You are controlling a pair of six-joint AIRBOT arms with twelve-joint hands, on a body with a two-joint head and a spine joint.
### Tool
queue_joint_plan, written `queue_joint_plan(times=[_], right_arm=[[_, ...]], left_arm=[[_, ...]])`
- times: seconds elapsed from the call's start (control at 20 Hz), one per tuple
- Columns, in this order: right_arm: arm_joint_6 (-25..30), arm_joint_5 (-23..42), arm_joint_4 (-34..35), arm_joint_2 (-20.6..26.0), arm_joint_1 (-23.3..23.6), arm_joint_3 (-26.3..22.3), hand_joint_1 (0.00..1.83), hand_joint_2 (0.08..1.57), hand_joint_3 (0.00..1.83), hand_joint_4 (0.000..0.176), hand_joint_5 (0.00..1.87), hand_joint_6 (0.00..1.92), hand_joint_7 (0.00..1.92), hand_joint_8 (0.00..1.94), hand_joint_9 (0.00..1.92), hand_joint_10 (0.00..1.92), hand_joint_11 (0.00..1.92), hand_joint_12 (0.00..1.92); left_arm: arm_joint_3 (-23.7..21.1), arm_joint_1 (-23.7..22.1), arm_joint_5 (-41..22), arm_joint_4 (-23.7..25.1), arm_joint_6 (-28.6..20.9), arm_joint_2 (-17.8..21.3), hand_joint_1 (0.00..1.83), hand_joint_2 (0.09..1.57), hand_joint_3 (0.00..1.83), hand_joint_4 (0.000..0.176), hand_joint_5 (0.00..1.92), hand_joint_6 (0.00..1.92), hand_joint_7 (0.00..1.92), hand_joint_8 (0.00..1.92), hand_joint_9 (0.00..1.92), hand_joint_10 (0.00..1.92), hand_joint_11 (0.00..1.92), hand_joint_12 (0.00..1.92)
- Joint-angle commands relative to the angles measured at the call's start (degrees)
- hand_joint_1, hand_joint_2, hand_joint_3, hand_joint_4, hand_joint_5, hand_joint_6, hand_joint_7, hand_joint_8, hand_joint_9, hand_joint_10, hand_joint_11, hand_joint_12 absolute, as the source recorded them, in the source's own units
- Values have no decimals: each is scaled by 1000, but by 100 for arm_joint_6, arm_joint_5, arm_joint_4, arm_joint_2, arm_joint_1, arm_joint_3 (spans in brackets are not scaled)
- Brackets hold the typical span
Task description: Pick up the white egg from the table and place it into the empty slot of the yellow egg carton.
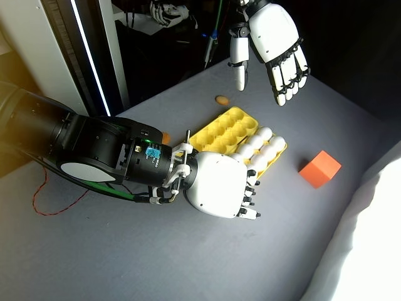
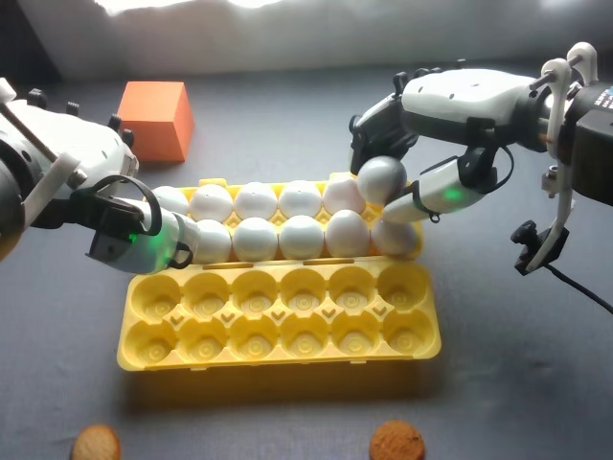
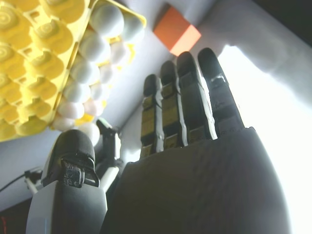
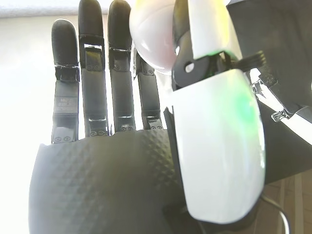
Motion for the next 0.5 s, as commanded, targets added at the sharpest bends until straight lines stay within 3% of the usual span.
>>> queue_joint_plan(times=[0.0, 0.1, 0.45], right_arm=[[37, 648, 21, 60, 16, 19, 1134, 1184, 0, 0, 650, 186, 793, 22, 733, 84, 243, 1153], [36, 649, 21, 60, 16, 19, 1138, 1143, 0, 0, 681, 48, 754, 1, 704, 28, 203, 1141], [31, 649, 21, 60, 14, 18, 1114, 1108, 0, 0, 584, 0, 633, 0, 608, 0, 108, 1109]], left_arm=[[-19, -73, -54, 504, 34, 40, 0, 1258, 3, 0, 277, 3, 316, 2, 298, 2, 0, 630], [-19, -73, -54, 504, 34, 40, 0, 1263, 4, 0, 289, 6, 335, 9, 318, 9, 9, 634], [-19, -73, -54, 504, 34, 40, 0, 1267, 1, 0, 279, 1, 327, 2, 311, 1, 0, 659]])
